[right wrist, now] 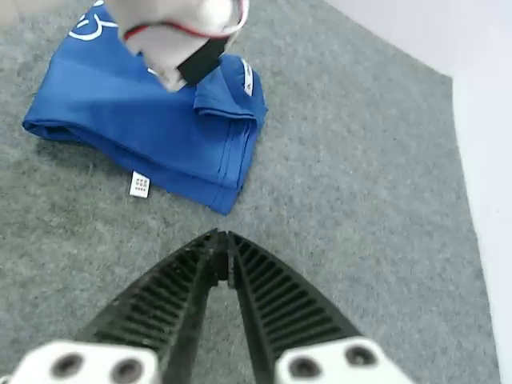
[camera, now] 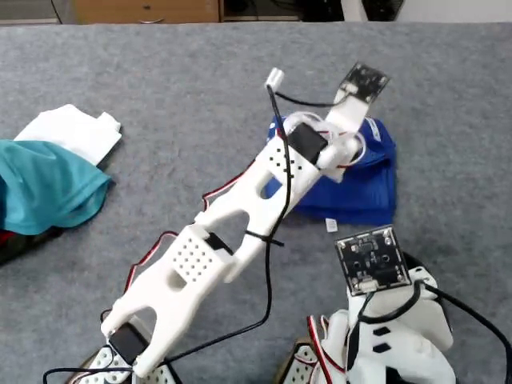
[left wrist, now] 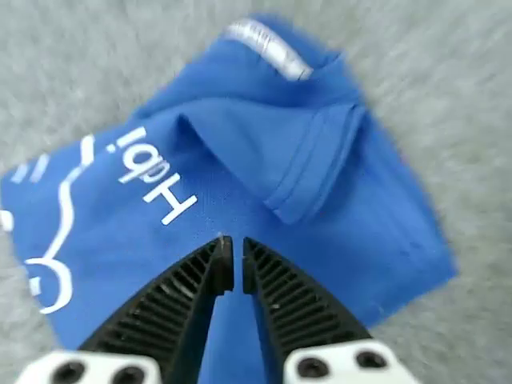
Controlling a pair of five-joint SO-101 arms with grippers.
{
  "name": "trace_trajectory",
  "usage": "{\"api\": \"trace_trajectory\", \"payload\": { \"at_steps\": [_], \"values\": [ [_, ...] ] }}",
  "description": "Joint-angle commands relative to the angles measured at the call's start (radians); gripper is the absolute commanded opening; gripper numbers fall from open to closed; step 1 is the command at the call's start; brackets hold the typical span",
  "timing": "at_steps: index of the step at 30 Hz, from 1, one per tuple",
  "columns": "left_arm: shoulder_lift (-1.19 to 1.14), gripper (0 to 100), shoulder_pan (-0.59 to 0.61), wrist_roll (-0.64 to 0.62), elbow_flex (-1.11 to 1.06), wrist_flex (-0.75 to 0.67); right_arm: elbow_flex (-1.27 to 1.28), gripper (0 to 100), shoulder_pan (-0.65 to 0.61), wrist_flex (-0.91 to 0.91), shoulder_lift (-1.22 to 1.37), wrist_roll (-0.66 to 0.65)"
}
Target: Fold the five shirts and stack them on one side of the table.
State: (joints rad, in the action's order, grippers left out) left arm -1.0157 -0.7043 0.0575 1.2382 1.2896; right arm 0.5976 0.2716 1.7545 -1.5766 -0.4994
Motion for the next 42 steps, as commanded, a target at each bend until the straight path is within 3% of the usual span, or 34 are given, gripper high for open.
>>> {"api": "trace_trajectory", "payload": {
  "at_steps": [1, 14, 19, 23, 30, 37, 42],
  "values": [
    [-0.039, 3, 0.014, 0.006, 0.0, -0.083, 0.01, 0.3, 0.012, -0.002, 0.001, -0.011],
    [-0.127, 3, -0.009, 0.003, 0.029, -0.551, 0.012, 0.3, 0.012, -0.002, 0.001, -0.011],
    [-0.12, 3, -0.031, 0.005, 0.153, -0.64, 0.012, 0.3, 0.012, -0.002, 0.001, -0.011],
    [-0.12, 3, -0.02, 0.005, 0.201, -0.628, 0.012, 0.3, 0.012, -0.002, 0.001, -0.011],
    [-0.113, 3, 0.071, 0.005, 0.362, -0.394, 0.047, 0.3, 0.012, -0.026, 0.01, -0.005],
    [-0.038, 3, 0.242, 0.006, 0.431, 0.06, 0.173, 0.3, 0.012, -0.222, 0.024, -0.006],
    [0.044, 3, 0.37, 0.054, 0.433, 0.373, 0.196, 0.3, 0.01, -0.281, 0.205, -0.003]
  ]
}}
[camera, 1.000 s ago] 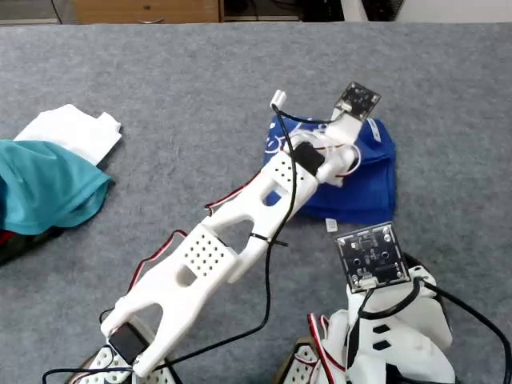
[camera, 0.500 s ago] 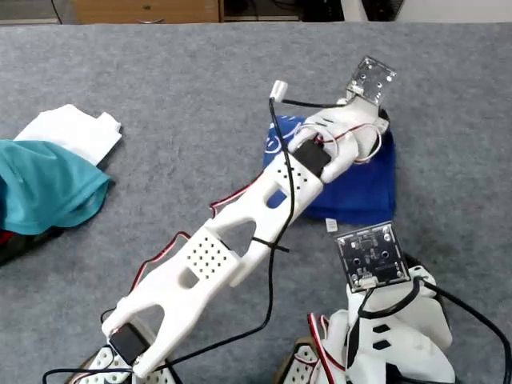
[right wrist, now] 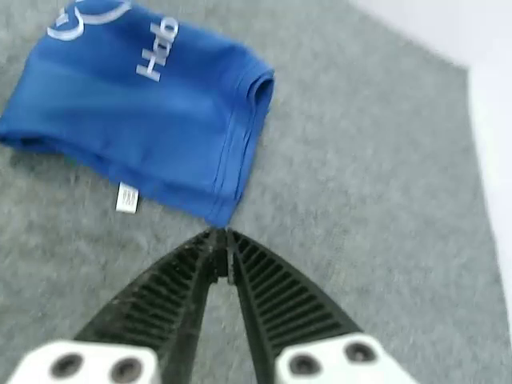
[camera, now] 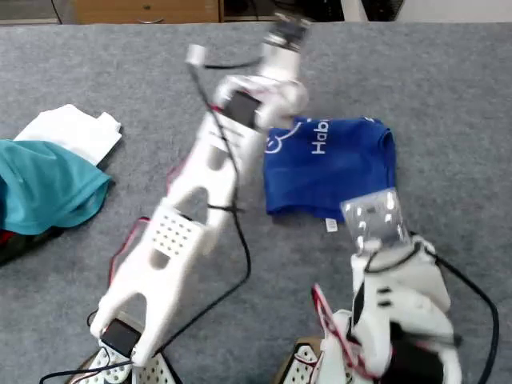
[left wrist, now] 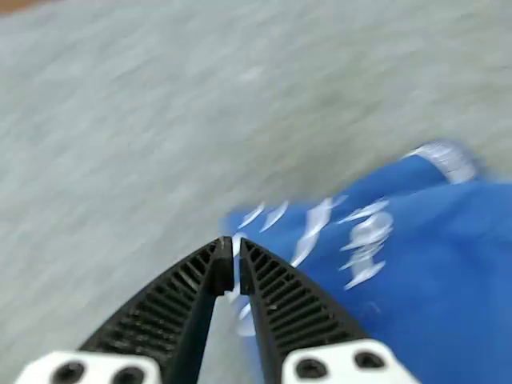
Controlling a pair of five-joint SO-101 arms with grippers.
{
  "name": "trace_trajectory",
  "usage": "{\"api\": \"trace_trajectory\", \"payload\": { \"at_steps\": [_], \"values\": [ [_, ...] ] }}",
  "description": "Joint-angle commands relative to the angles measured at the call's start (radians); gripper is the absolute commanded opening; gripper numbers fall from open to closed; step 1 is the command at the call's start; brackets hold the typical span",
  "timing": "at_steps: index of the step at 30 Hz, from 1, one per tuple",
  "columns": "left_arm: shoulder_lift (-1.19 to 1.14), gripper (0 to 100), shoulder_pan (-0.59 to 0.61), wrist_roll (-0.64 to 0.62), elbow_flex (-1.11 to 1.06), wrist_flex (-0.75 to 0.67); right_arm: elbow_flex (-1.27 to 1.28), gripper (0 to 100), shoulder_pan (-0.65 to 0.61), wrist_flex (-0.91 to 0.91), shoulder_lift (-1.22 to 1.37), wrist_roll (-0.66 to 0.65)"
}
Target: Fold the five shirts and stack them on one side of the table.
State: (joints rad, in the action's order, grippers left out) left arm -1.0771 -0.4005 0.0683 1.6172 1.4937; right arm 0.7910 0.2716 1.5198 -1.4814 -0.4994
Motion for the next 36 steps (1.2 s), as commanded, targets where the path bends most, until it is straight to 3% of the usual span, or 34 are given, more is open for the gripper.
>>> {"api": "trace_trajectory", "payload": {
  "at_steps": [1, 3, 9, 18, 24, 36],
  "values": [
    [0.116, 3, 0.089, 0.06, 0.054, 0.213, -0.001, 0.3, 0.01, -0.058, 0.165, -0.003],
    [0.145, 2, 0.137, 0.074, 0.049, 0.27, -0.018, 0.3, 0.01, -0.1, 0.275, 0.009],
    [0.277, 2, 0.319, 0.075, 0.025, 0.269, -0.136, 0.4, -0.042, -0.299, 0.608, 0.054],
    [0.447, 2, 0.516, 0.106, -0.218, 0.269, -0.375, 0.4, -0.073, -0.583, 1.178, 0.052],
    [0.499, 2, 0.6, 0.106, -0.319, 0.269, -0.638, 0.4, -0.068, -0.62, 1.527, 0.051],
    [0.501, 2, 0.629, 0.106, -0.339, 0.267, -1.343, 0.3, -0.044, -0.606, 2.247, 0.052]
  ]
}}
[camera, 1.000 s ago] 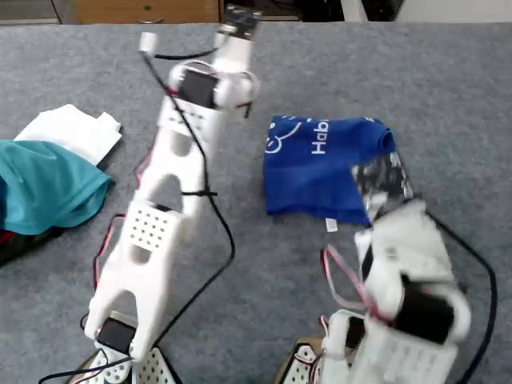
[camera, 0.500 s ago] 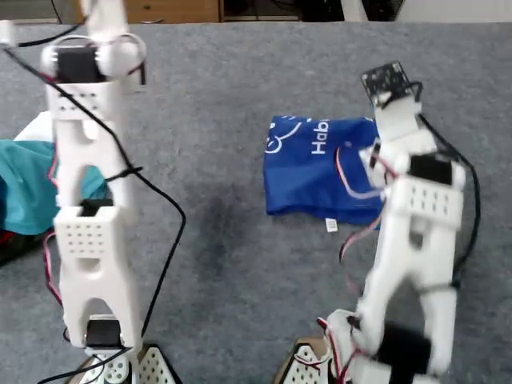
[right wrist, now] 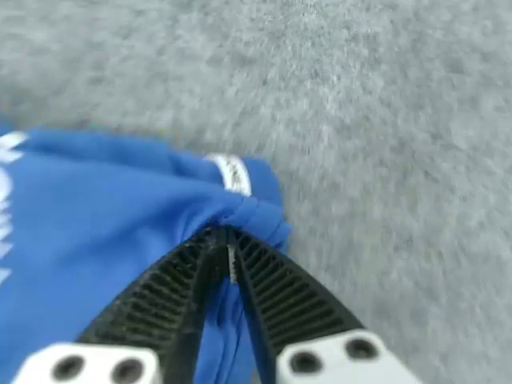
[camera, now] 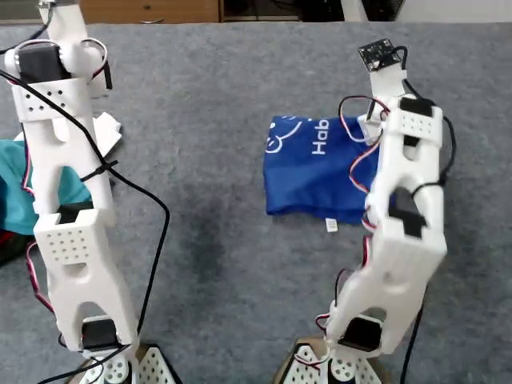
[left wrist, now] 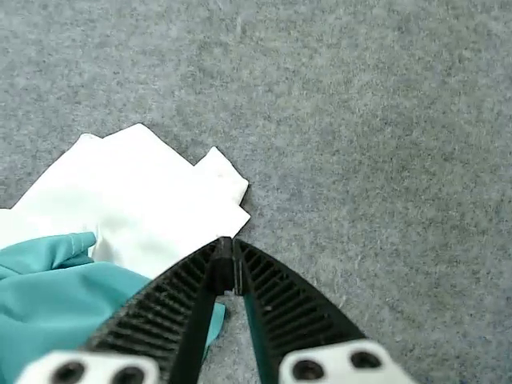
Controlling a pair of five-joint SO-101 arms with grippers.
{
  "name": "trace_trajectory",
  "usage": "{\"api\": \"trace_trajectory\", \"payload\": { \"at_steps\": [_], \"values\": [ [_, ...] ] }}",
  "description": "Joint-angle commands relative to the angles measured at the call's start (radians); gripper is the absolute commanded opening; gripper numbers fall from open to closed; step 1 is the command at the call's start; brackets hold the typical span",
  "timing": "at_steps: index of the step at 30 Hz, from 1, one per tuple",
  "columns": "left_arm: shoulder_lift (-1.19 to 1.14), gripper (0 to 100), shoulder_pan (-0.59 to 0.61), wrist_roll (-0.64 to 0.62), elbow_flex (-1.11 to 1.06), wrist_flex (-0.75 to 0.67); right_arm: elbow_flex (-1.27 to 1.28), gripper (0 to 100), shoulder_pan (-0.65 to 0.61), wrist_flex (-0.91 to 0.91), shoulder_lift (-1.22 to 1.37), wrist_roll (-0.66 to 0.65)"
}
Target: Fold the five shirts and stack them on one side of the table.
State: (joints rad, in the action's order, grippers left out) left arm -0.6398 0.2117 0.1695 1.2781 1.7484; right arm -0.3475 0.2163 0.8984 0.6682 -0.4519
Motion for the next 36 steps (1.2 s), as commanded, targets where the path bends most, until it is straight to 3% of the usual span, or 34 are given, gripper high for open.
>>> {"api": "trace_trajectory", "payload": {
  "at_steps": [1, 9, 18, 23, 26, 34, 36],
  "values": [
    [0.064, 2, 0.017, 0.005, 0.0, 0.012, -0.269, 0.3, 0.012, 0.04, 0.133, 0.005],
    [0.064, 2, 0.017, 0.002, 0.0, 0.012, -0.757, 0.3, -0.021, 0.42, 0.219, 0.005],
    [0.064, 2, 0.017, 0.0, 0.0, 0.012, -0.926, 0.3, -0.058, 0.784, 0.22, 0.006],
    [0.064, 2, 0.017, 0.0, 0.0, 0.012, -0.852, 0.3, -0.036, 0.891, 0.216, 0.015],
    [0.064, 2, 0.017, 0.0, 0.0, 0.012, -0.745, 0.3, 0.012, 0.89, 0.177, 0.087],
    [0.059, 2, 0.008, 0.0, 0.0, 0.012, -0.36, 0.9, 0.03, 0.887, -0.085, 0.12],
    [0.056, 2, 0.008, 0.0, 0.0, 0.012, -0.289, 5.7, 0.03, 0.887, -0.142, 0.149]
  ]
}}
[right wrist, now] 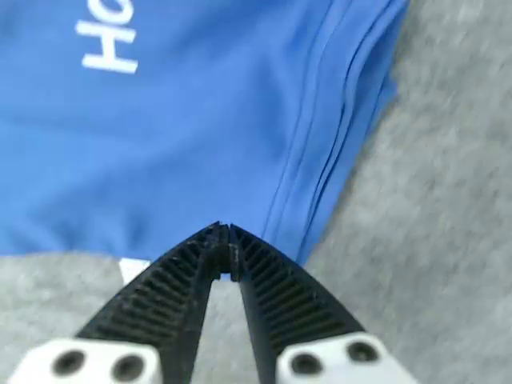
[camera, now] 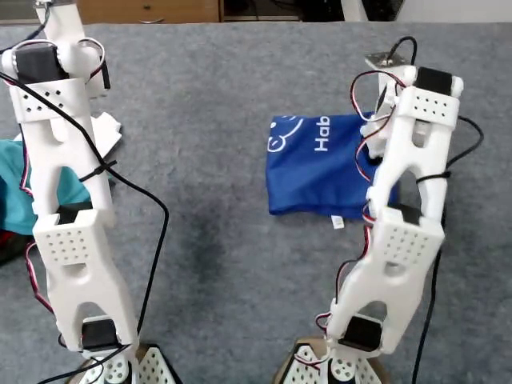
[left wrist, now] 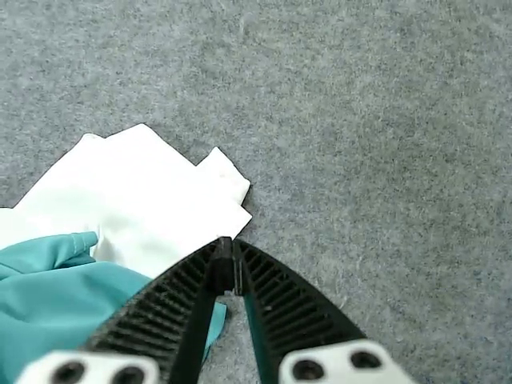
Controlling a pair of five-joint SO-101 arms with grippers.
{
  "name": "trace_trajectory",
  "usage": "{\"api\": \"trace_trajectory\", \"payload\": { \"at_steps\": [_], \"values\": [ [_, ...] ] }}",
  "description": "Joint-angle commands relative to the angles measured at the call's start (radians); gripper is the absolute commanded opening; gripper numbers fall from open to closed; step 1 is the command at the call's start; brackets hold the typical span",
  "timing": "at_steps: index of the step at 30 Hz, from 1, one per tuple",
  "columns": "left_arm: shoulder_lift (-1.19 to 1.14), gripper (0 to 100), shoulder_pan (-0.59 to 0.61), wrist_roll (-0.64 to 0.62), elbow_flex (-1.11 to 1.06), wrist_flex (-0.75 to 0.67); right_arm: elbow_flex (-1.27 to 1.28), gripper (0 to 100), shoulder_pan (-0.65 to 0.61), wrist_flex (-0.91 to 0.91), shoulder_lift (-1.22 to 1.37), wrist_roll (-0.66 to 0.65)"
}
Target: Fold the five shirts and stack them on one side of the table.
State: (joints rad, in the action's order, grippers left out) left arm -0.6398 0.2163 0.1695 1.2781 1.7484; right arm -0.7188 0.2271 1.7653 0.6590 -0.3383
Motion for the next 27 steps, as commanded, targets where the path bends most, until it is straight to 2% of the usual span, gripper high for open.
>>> {"api": "trace_trajectory", "payload": {
  "at_steps": [1, 3, 5, 12, 27],
  "values": [
    [0.056, 2, 0.003, 0.0, 0.0, 0.012, 0.113, 9.7, 0.019, 0.018, -0.154, 0.04],
    [0.056, 2, 0.003, 0.0, -0.002, 0.012, 0.159, 17.9, 0.019, 0.015, -0.171, 0.043],
    [0.056, 2, 0.003, 0.0, -0.002, 0.012, 0.196, 20.5, 0.024, 0.0, -0.173, 0.054],
    [0.056, 2, 0.003, 0.002, -0.002, 0.012, 0.289, 16.7, 0.09, -0.074, -0.173, 0.044],
    [0.064, 2, 0.002, -0.002, -0.086, 0.012, 0.486, 16.7, 0.074, -0.272, -0.171, 0.051]
  ]
}}
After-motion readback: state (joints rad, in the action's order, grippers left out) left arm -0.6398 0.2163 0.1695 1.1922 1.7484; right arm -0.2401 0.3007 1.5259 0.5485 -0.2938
